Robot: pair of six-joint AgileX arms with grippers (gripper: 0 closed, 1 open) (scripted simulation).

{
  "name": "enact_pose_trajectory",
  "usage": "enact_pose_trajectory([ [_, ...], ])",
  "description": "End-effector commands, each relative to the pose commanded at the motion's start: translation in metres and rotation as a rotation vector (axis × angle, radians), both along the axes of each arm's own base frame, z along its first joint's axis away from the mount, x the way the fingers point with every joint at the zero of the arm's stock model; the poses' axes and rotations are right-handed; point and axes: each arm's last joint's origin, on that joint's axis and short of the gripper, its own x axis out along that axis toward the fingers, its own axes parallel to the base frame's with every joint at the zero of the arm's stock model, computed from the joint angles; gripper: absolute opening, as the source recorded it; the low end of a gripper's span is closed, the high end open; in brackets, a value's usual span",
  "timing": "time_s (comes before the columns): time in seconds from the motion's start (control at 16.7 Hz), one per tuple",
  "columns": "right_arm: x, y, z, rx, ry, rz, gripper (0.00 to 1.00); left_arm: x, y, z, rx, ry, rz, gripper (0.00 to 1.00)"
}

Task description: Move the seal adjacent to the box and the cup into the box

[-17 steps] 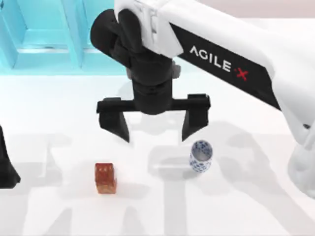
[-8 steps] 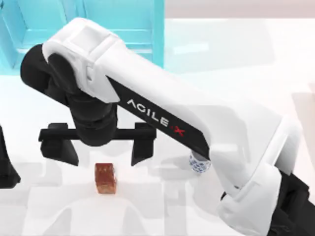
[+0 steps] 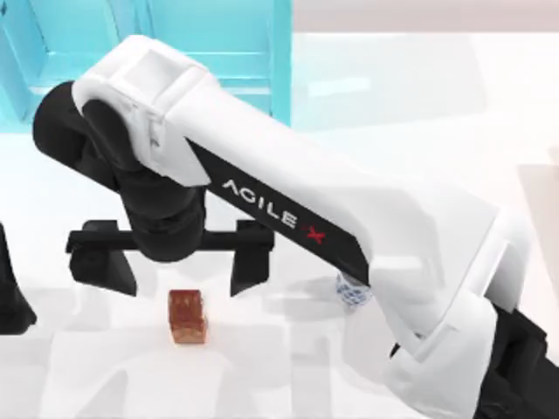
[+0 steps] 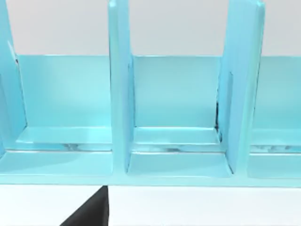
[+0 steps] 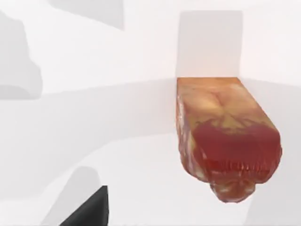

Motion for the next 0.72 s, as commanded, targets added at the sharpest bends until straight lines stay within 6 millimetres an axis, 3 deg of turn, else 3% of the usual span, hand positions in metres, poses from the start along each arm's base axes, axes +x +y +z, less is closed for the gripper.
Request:
enact_pose_trajectory([
  [0.72, 0.0, 0.003, -0.075, -0.004, 0.001, 0.002, 1.0, 0.0, 0.0, 0.0, 0.0, 0.0, 0.0, 1.0],
])
